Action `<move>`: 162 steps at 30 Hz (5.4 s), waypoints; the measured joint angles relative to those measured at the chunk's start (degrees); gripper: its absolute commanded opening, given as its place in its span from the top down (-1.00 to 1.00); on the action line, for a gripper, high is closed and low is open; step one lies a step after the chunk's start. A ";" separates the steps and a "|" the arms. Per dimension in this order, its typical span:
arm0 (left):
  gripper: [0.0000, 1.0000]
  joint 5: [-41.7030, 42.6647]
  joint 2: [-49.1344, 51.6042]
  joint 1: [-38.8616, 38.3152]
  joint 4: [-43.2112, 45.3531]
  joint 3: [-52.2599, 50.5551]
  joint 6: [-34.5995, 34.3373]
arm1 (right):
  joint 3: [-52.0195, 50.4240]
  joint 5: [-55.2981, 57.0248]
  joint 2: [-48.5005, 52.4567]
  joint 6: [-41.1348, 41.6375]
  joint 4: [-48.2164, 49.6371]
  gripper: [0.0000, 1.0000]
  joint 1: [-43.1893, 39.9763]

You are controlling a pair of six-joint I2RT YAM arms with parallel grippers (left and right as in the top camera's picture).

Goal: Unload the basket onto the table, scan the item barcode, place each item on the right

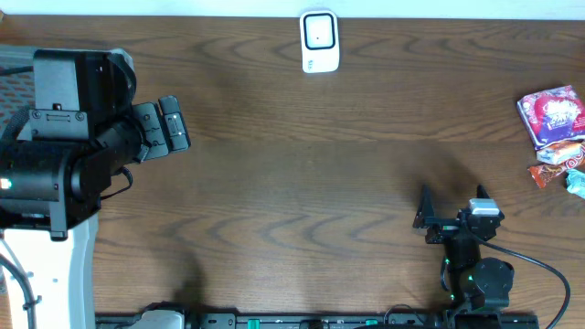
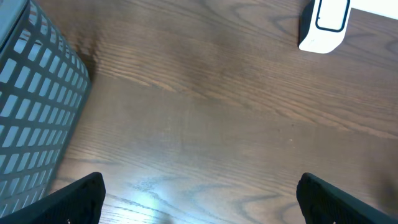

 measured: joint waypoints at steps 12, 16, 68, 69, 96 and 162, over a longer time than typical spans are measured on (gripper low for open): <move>-0.96 -0.31 -2.89 0.00 -3.69 -4.68 -0.81 | 0.00 -0.02 0.00 0.00 0.02 -0.99 0.00; -0.96 -0.33 -9.73 0.00 -0.33 -14.16 -1.51 | 0.00 -0.02 -0.02 0.00 0.02 -0.98 0.00; -0.96 -0.66 -72.81 0.00 87.08 -104.43 -1.55 | 0.00 -0.04 0.00 0.02 0.00 -0.98 0.00; -0.96 -0.66 -72.83 0.00 87.08 -104.43 -1.55 | 0.00 -0.04 0.00 0.02 0.00 -0.98 0.00; -0.96 -0.66 -72.81 0.00 87.08 -104.43 -1.55 | 0.00 -0.04 0.00 0.02 0.00 -0.98 0.00; -0.96 -0.66 -72.81 0.00 87.08 -104.43 -1.55 | 0.00 -0.04 0.00 0.02 0.00 -0.98 0.00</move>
